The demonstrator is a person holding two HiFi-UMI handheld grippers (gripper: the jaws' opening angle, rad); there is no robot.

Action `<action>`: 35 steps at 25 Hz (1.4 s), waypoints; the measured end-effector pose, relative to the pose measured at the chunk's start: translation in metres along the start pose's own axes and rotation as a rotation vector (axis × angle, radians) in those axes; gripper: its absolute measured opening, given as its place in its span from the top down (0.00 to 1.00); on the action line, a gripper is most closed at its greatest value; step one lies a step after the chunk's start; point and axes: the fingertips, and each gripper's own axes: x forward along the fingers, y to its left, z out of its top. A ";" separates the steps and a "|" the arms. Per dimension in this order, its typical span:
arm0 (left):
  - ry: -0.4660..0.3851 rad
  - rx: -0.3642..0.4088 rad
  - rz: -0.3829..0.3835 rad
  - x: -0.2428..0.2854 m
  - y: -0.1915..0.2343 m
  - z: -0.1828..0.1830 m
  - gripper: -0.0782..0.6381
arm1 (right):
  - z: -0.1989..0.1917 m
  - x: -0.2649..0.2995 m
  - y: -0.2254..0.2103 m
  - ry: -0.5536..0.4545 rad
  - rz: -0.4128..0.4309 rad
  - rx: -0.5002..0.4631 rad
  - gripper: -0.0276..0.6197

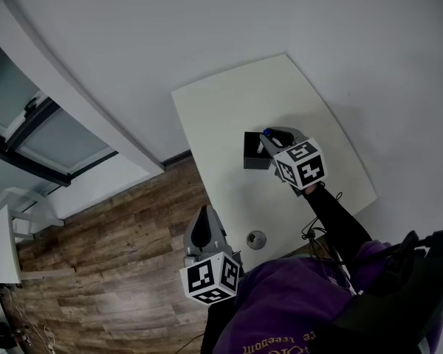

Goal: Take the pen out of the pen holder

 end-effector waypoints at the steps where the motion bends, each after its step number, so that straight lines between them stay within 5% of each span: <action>1: -0.001 0.002 -0.002 -0.001 -0.001 0.000 0.88 | 0.000 -0.002 0.000 -0.003 -0.001 0.001 0.84; 35: -0.017 0.049 -0.028 -0.019 -0.023 0.000 0.88 | 0.037 -0.065 0.000 -0.195 -0.028 0.063 0.84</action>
